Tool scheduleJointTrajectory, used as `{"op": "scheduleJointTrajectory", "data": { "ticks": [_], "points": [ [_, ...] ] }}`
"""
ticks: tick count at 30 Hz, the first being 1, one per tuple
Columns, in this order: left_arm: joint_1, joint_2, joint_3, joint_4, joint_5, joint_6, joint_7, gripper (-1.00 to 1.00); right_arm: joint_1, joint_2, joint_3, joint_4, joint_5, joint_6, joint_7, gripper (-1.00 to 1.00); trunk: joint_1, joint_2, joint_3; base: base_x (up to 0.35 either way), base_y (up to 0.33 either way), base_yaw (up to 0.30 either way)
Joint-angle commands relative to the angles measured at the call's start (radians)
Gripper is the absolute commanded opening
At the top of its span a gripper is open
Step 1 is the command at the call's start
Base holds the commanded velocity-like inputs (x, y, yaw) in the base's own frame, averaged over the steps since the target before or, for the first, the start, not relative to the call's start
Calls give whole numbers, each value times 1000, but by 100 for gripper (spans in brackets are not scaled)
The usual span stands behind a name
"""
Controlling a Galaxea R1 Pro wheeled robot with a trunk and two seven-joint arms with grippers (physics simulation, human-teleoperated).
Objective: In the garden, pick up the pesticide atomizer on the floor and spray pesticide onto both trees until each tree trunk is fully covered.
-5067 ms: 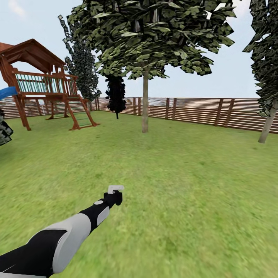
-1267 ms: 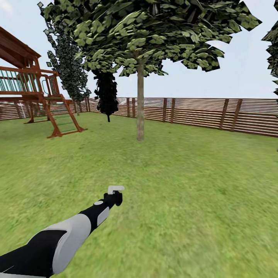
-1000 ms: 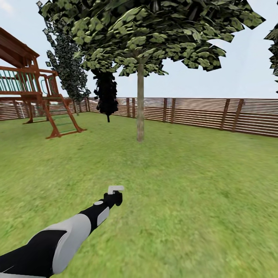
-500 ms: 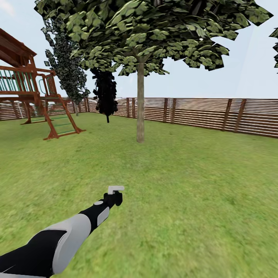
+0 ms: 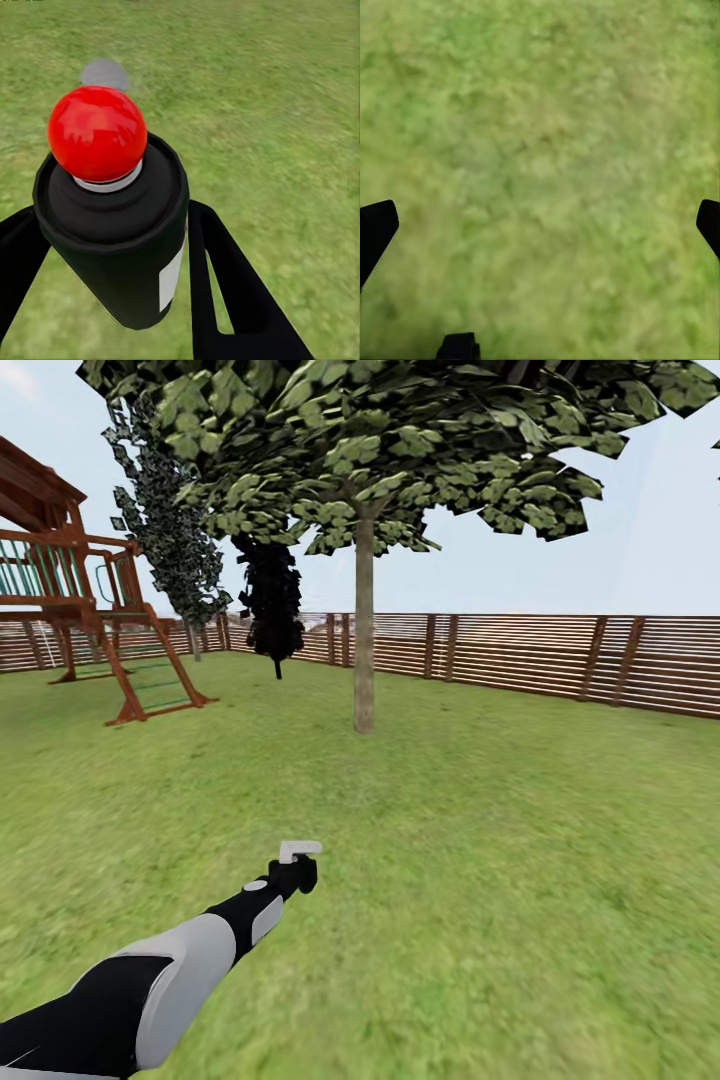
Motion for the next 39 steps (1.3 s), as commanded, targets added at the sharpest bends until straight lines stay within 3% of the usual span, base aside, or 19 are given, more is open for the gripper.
{"op": "scheduleJointTrajectory", "data": {
  "ticks": [1, 39],
  "points": [
    [-1, 0, 2, 1, 0, -3, -3, -100, -2, 0, 8, 4, -10, -6, 4, 100, 1, -1, -2, 350, 0, 17],
    [-1, 0, 2, 2, 0, -2, -2, -100, -2, 0, 8, 4, -10, -6, 4, 100, 1, -1, -2, 350, 0, 8]
  ]
}}
